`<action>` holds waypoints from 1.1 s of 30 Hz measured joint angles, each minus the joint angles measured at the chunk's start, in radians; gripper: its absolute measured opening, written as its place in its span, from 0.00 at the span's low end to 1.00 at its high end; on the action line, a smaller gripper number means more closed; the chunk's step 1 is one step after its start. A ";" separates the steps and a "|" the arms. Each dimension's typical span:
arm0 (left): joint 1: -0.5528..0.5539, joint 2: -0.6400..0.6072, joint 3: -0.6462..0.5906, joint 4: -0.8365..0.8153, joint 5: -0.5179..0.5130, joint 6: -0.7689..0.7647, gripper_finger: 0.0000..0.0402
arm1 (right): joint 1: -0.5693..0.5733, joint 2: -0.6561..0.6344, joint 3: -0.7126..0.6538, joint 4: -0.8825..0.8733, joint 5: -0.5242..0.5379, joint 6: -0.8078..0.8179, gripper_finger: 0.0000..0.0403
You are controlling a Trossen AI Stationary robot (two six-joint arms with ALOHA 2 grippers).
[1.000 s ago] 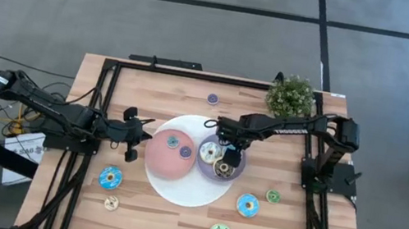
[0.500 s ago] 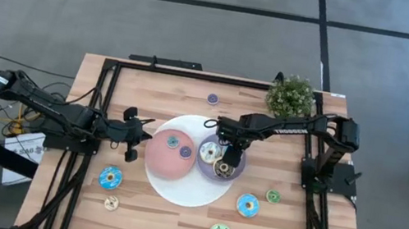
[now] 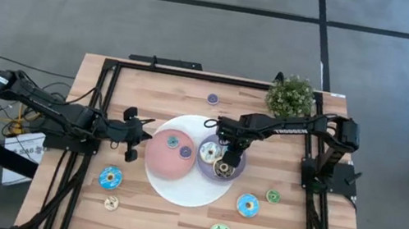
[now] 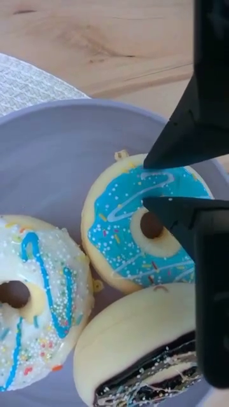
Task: Pick & Place donuts
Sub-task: Put the small violet donut on the pink plate
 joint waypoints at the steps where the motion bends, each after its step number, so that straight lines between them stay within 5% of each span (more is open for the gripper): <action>1: 0.000 0.000 0.000 0.000 0.000 0.000 0.01 | 0.000 0.000 0.000 0.000 0.000 0.000 0.16; 12: 0.000 0.000 0.000 0.000 0.000 0.001 0.01 | 0.000 0.000 0.000 0.000 0.000 -0.016 0.01; 33: 0.000 0.000 0.000 0.000 0.000 0.002 0.01 | -0.020 -0.076 0.000 0.001 0.021 0.002 0.00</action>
